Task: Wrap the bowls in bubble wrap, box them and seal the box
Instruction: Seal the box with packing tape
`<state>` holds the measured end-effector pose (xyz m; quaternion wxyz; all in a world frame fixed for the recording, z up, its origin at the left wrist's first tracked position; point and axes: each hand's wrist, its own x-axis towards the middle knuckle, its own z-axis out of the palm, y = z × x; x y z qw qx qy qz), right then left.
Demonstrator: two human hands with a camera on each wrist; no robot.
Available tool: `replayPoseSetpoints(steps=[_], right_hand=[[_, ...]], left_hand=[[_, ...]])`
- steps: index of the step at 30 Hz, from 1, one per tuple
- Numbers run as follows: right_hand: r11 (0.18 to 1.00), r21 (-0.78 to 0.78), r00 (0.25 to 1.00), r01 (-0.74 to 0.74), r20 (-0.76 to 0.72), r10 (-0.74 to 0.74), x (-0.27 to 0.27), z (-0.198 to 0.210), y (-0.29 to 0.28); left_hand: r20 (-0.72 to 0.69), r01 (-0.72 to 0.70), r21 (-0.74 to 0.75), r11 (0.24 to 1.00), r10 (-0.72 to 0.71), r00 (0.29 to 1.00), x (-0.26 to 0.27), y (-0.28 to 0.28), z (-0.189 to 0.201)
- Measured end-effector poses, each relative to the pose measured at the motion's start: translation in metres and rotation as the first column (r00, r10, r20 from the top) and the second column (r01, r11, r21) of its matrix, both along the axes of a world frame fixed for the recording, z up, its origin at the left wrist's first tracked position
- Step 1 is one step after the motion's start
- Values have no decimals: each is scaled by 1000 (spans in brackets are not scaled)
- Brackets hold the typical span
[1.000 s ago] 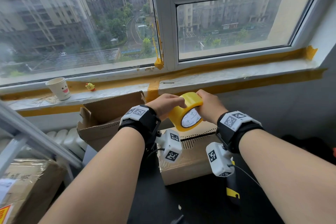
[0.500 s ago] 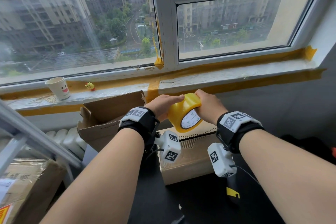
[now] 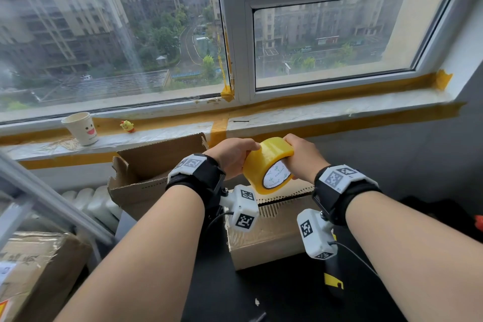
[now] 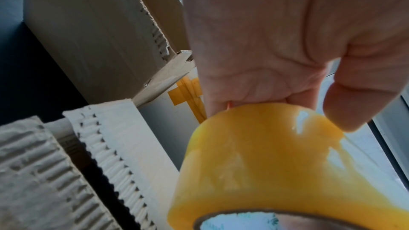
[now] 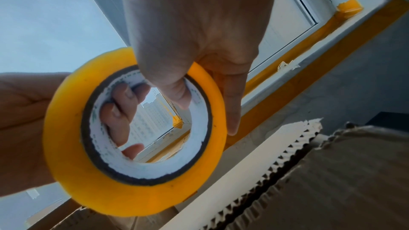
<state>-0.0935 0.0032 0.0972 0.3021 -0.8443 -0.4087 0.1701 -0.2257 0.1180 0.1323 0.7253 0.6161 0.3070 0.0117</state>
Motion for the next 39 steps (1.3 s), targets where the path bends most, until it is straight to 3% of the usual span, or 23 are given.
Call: replayPoseSetpoints(steps=[8,13,28,34,39], right_hand=[[1000,-1,999,22,-29,-22,2,1,2],[999,4,999,39,-22,-39,6,4,5],[1000,-11,999,16,52,-16,10,-1,13],[999,-37,997,1,81,2,12,-1,12],[997,-72,995,-26,93,32,10,3,9]], left_hand=[[-25,-30,90,995,33,999,5,1,1],[-58,121,261,958,-109,992,8,-2,4],[-125,124,335,934,-86,988,13,-1,4],[-114,111,319,941,-79,990,9,-8,7],[-32,145,153,978,-142,989,4,-2,1]])
